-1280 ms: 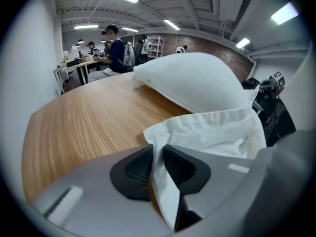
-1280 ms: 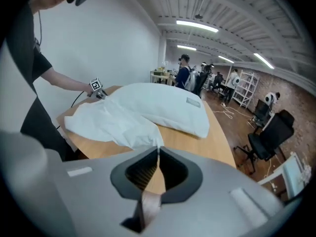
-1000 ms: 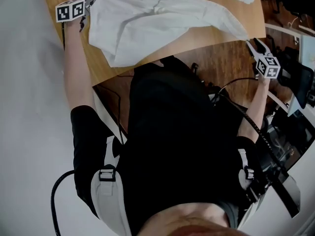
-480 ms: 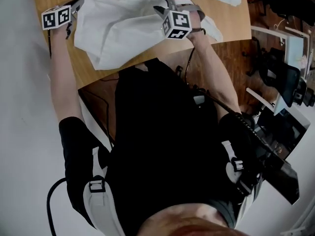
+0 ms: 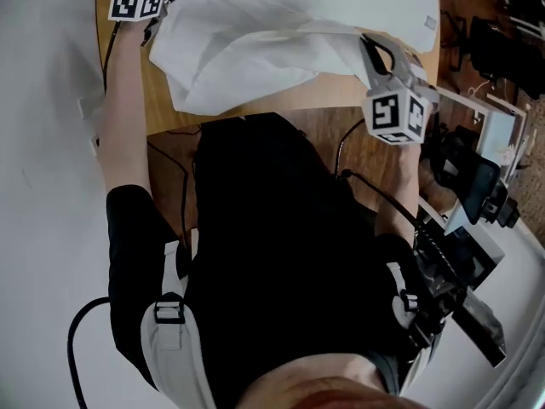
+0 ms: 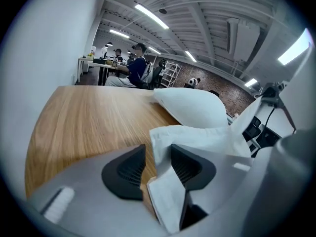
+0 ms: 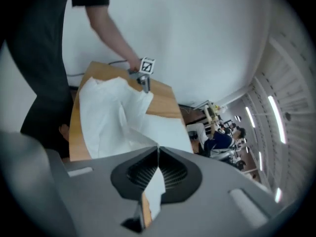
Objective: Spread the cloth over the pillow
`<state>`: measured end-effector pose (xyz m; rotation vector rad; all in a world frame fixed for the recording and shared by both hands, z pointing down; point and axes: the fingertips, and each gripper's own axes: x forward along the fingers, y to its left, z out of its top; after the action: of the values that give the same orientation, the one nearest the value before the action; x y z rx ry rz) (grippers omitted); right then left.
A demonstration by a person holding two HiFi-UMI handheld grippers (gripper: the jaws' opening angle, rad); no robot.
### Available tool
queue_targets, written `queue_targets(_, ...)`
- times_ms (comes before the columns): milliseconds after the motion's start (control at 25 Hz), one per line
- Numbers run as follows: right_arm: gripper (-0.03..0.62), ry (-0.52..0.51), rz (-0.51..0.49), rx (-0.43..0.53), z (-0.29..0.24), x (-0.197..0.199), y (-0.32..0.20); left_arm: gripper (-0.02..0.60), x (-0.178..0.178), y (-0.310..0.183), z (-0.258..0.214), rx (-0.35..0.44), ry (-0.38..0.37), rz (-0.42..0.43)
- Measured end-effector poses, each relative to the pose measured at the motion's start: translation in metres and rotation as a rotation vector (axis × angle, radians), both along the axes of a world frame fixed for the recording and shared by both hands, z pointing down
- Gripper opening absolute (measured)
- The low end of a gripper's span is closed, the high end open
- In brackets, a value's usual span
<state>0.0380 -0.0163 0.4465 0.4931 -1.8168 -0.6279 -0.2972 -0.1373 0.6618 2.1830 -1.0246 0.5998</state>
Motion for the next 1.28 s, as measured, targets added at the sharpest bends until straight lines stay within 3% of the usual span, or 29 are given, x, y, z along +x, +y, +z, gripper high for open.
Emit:
queue_targets(160,0.006,-0.325,0.254,0.007,-0.181,0.062,0.028,0.187,-0.028,0.024,-0.02,0.039,0.047,0.002)
queue_targets(200,0.006,-0.366,0.266,0.028,-0.218,0.074,0.033,0.187,-0.038,0.036,-0.027,0.054,0.063,0.004)
queue_targets(320,0.006,-0.407,0.222,0.118,-0.291,0.094,0.042,0.187,-0.062,0.082,-0.053,0.13,0.137,-0.007)
queue_targets(440,0.006,-0.401,0.249,0.194,-0.325,0.118,0.046,0.18,-0.057,0.142,-0.06,0.18,0.181,0.039)
queue_targets(520,0.006,-0.425,0.272,0.215,-0.341,0.13,0.049,0.137,-0.042,0.185,-0.048,0.161,0.134,0.106)
queue_targets(600,0.006,-0.465,0.264,0.221,-0.356,0.129,0.052,0.135,-0.018,0.223,-0.037,0.146,0.067,0.205)
queue_targets(760,0.006,-0.483,0.18,0.218,-0.373,0.106,0.056,0.137,0.049,0.273,-0.044,0.258,-0.039,0.458)
queue_targets(800,0.006,-0.482,0.152,0.212,-0.375,0.098,0.058,0.147,0.069,0.281,-0.049,0.29,-0.081,0.533)
queue_targets(920,0.006,-0.502,0.064,0.198,-0.388,0.075,0.063,0.27,0.124,0.288,-0.046,0.347,-0.248,0.724)
queue_targets(1000,0.006,-0.509,0.014,0.2,-0.401,0.068,0.065,0.288,0.151,0.286,-0.032,0.355,-0.35,0.798)
queue_targets(1040,0.006,-0.508,-0.003,0.205,-0.408,0.067,0.066,0.263,0.158,0.285,-0.025,0.351,-0.394,0.808)
queue_targets(1080,0.006,-0.506,-0.014,0.212,-0.414,0.067,0.068,0.187,0.159,0.285,-0.023,0.344,-0.411,0.792)
queue_targets(1120,0.006,-0.506,-0.018,0.225,-0.422,0.07,0.07,0.063,0.154,0.285,-0.029,0.339,-0.391,0.747)
queue_targets(1160,0.006,-0.511,-0.016,0.243,-0.43,0.074,0.073,0.011,0.144,0.286,-0.044,0.342,-0.338,0.681)
queue_targets(1200,0.006,-0.522,-0.01,0.269,-0.441,0.078,0.076,0.011,0.129,0.287,-0.069,0.361,-0.267,0.603)
queue_targets(1280,0.006,-0.571,0.008,0.346,-0.469,0.087,0.084,0.011,0.081,0.289,-0.147,0.474,-0.151,0.44)
